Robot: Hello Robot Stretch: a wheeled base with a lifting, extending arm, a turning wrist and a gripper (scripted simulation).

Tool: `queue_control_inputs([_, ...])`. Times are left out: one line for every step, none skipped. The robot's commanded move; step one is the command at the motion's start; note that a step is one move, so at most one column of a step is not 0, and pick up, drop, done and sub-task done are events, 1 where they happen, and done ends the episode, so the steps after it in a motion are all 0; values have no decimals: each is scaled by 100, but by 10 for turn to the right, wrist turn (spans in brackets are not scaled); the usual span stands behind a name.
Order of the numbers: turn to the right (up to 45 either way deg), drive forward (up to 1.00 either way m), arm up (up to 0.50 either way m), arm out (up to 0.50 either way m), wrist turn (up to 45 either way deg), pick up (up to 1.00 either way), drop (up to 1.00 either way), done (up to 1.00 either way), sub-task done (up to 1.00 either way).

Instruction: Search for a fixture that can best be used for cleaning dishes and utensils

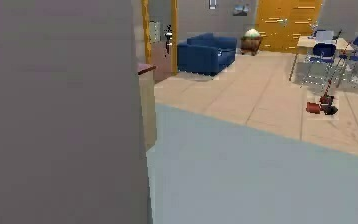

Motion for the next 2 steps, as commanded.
queue_control_inputs([450, 0, 0, 0, 0, 0, 0, 0, 0])
queue_control_inputs([180, 0, 0, 0, 0, 0, 0, 0, 0])
